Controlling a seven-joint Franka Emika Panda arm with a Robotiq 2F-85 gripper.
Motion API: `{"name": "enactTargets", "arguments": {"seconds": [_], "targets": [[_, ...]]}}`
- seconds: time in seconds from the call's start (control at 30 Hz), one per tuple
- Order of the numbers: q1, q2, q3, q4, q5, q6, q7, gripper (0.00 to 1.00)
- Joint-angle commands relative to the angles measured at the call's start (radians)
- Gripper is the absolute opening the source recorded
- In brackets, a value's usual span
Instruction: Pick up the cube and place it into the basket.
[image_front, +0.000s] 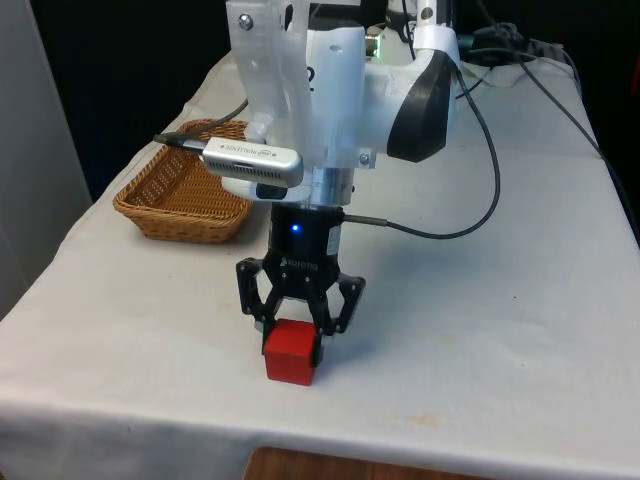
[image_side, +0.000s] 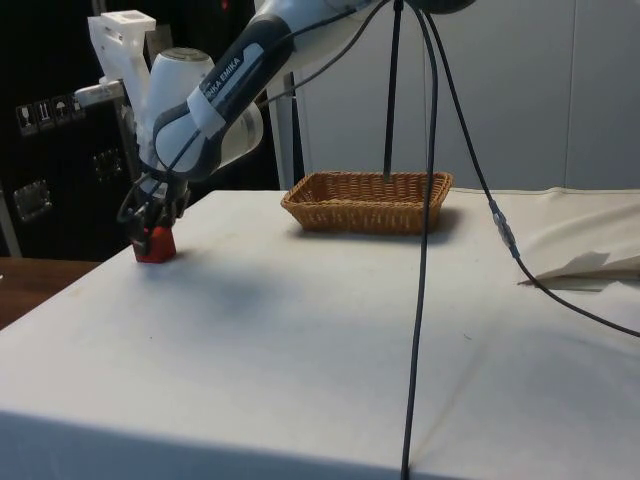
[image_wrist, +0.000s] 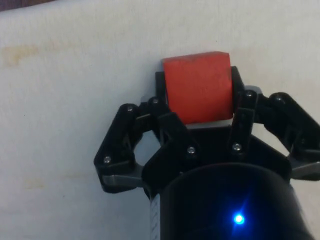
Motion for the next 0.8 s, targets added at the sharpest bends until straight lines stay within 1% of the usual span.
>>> {"name": "enactTargets", "arguments": {"seconds": [0.0,0.03,0.33,0.5,0.53,0.57,0.6,0.77], "targets": [[0.000,0.000,0.001,0.001,0.001,0.000,0.000,0.08],[0.000,0.000,0.000,0.001,0.001,0.000,0.000,0.00],[0.000,-0.001,0.000,0.001,0.001,-0.001,0.000,0.00],[0.005,-0.039,-0.012,-0.028,-0.001,-0.007,0.006,0.00],[0.000,-0.027,-0.006,-0.011,0.000,-0.010,0.000,0.00],[0.001,-0.035,-0.007,-0.017,0.000,-0.011,0.001,0.00],[0.006,-0.060,-0.016,-0.047,-0.001,-0.009,0.009,0.00],[0.010,-0.108,-0.024,-0.100,-0.002,-0.009,0.013,0.00]]}}
